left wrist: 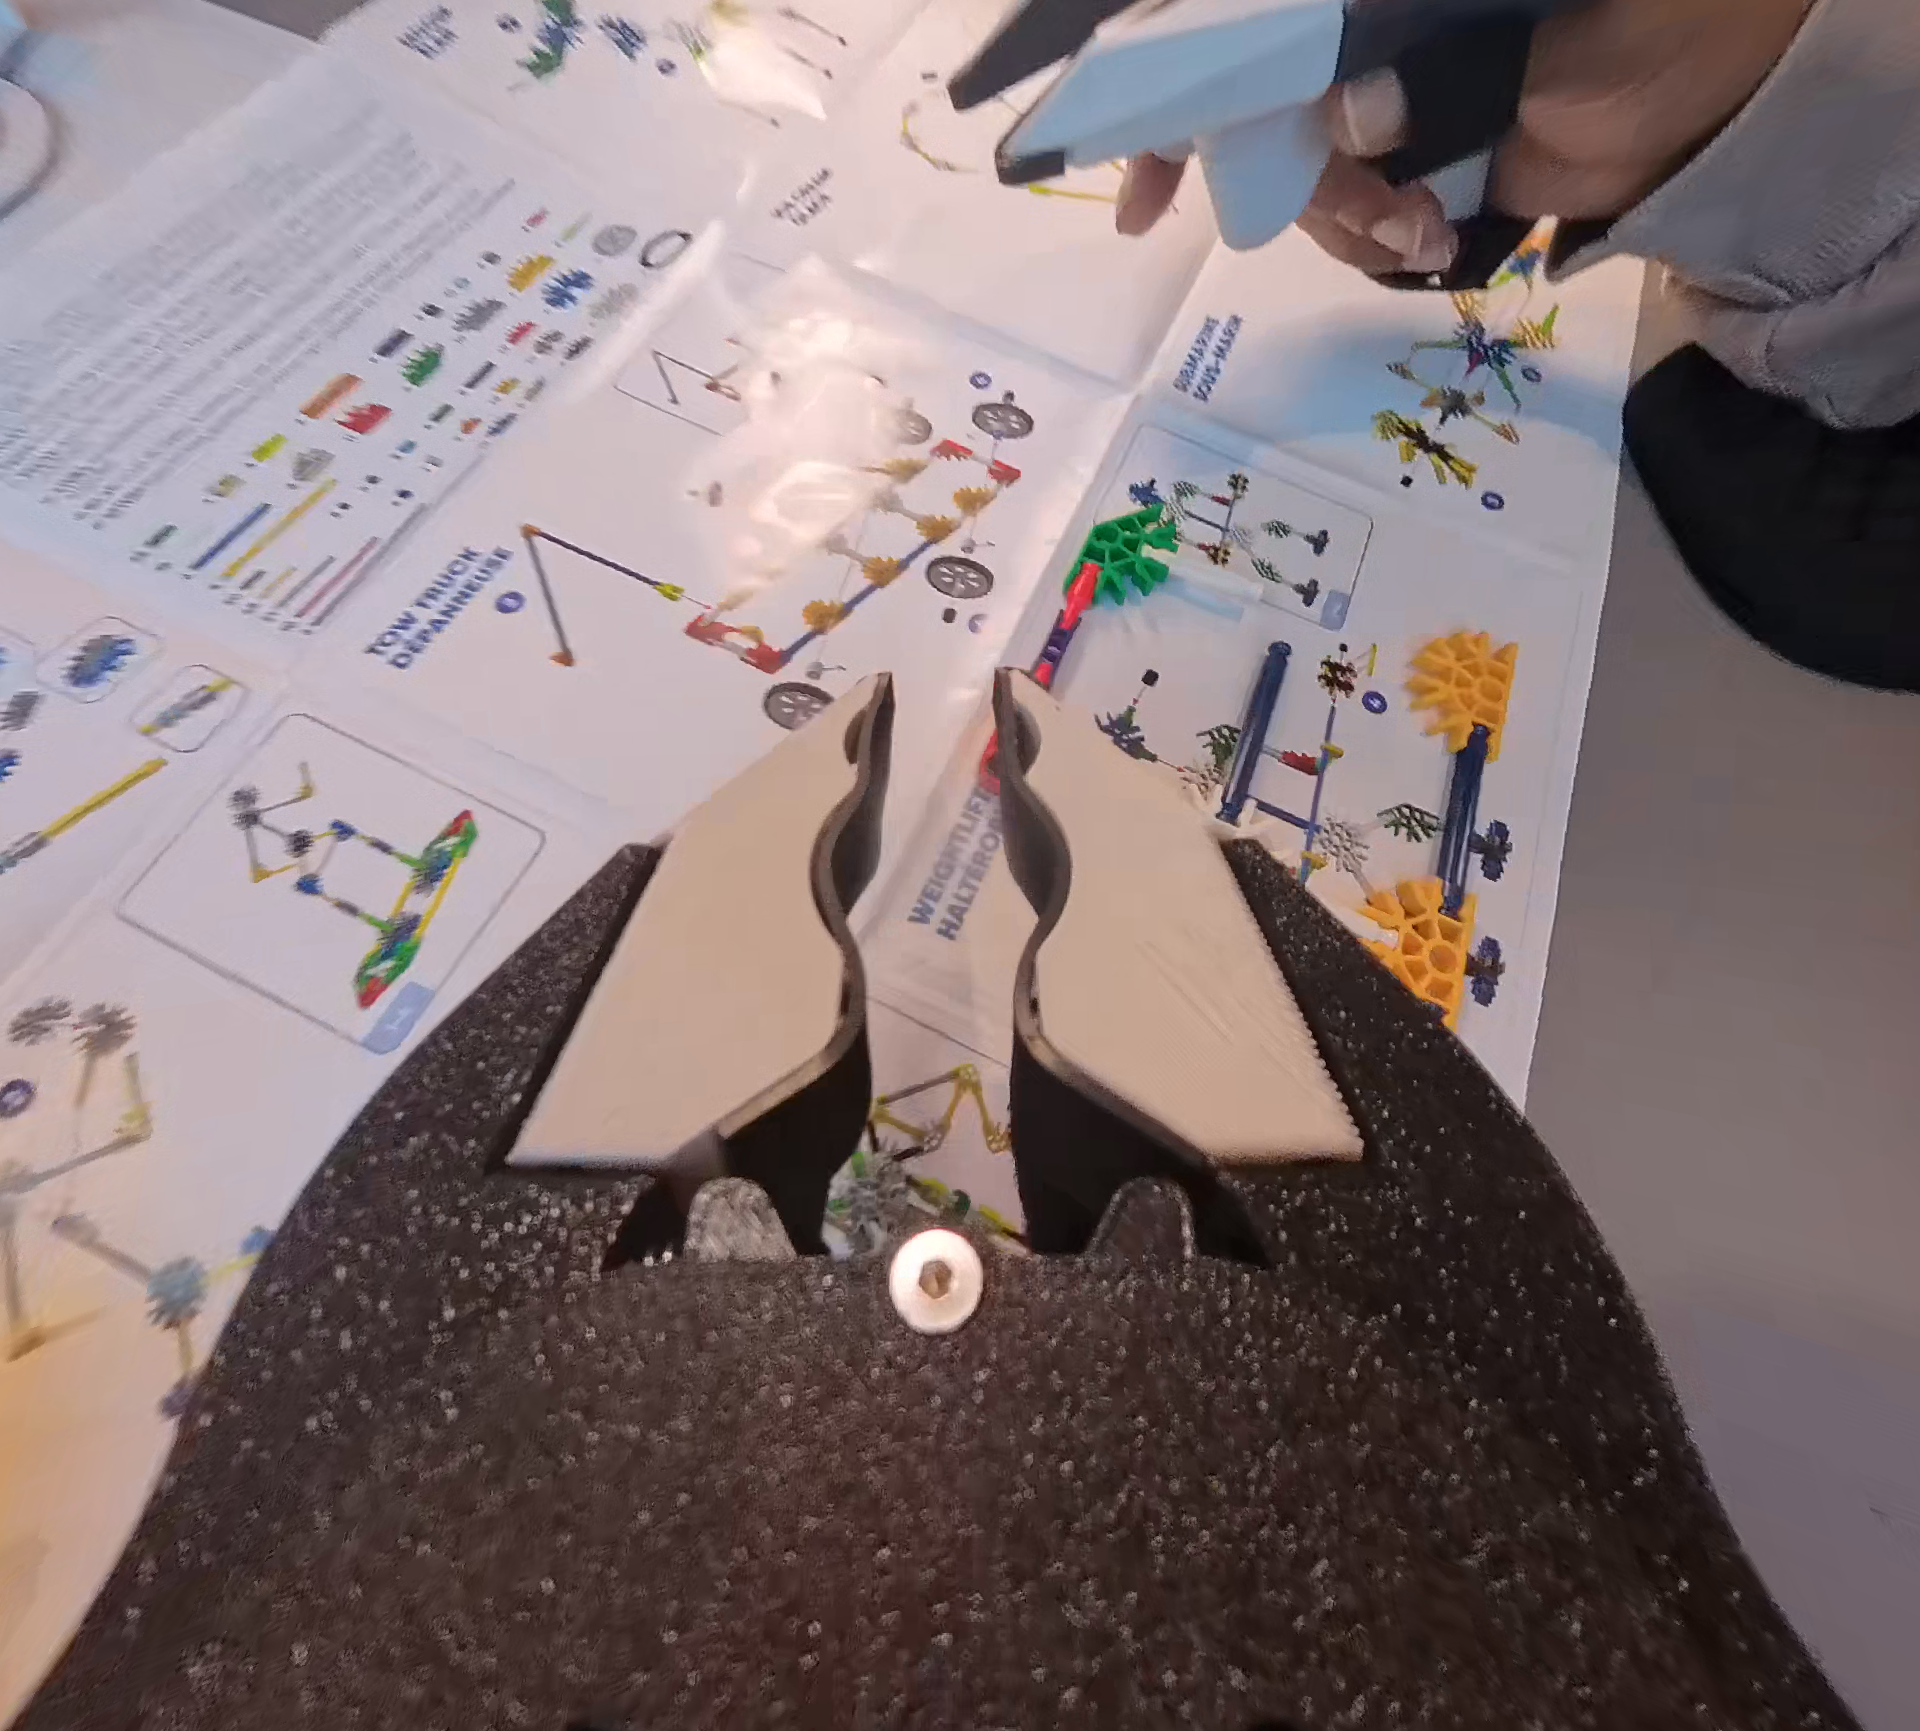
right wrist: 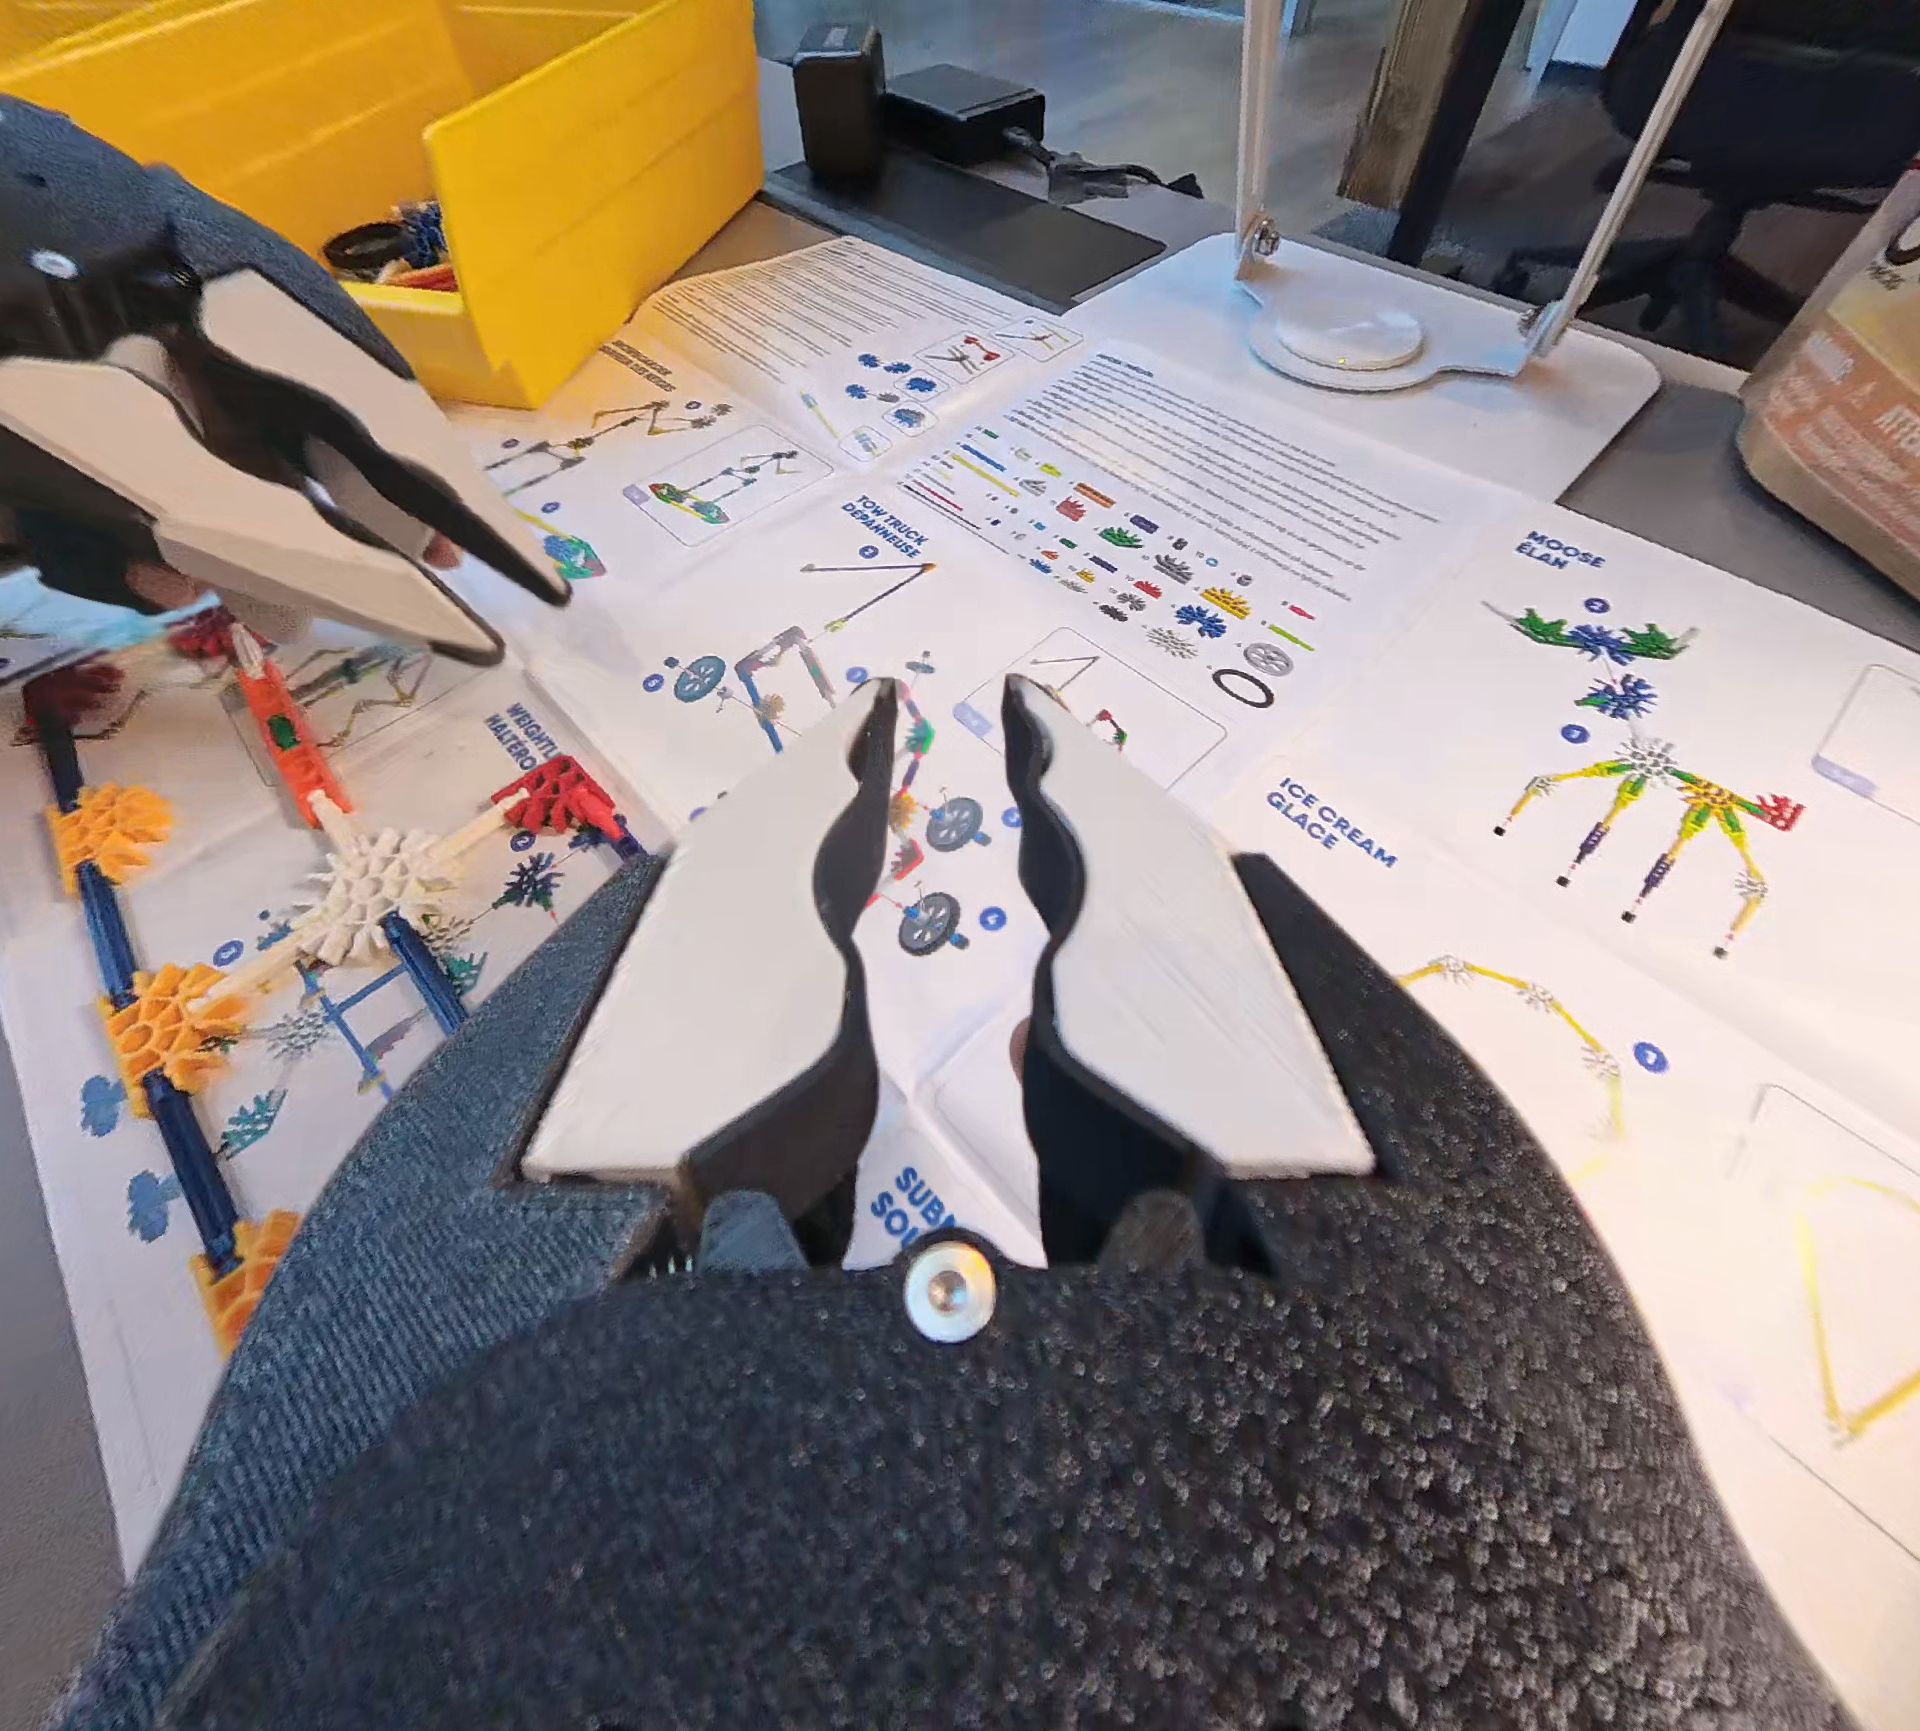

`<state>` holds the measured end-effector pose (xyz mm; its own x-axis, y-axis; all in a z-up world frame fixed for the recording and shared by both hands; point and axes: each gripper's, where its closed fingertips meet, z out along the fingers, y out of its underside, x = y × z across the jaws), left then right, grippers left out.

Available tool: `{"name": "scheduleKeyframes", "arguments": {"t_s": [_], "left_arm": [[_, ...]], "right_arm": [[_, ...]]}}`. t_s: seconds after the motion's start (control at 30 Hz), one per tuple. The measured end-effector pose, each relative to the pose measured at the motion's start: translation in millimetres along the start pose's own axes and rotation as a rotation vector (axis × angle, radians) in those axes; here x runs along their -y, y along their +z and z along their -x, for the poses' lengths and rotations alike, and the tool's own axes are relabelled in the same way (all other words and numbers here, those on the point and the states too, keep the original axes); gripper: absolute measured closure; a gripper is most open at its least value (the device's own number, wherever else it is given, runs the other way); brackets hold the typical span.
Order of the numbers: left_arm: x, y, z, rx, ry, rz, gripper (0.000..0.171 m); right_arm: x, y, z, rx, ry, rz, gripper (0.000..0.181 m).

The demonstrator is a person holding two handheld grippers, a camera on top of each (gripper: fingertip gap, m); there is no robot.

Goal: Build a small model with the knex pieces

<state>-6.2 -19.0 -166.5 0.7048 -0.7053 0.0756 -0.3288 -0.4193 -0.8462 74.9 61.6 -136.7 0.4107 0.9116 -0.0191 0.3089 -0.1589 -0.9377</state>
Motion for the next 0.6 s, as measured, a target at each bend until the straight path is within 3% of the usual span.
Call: {"name": "scheduleKeyframes", "arguments": {"t_s": [0.23,0.4,0.5,0.6], "left_arm": [[18,-55,36,0.244,-0.002,-0.167,0.142],[-4,-80,49,0.329,-0.040,-0.197,0.140],[-11,-84,52,0.317,-0.065,-0.206,0.139],[-14,-80,53,0.297,-0.061,-0.197,0.138]], "right_arm": [[-15,3,-1,-0.051,-0.088,0.069,0.160],[-22,3,-3,-0.057,-0.136,0.105,0.160],[-27,3,3,-0.004,-0.153,0.125,0.160],[-39,0,29,0.152,-0.211,0.186,0.160]]}}
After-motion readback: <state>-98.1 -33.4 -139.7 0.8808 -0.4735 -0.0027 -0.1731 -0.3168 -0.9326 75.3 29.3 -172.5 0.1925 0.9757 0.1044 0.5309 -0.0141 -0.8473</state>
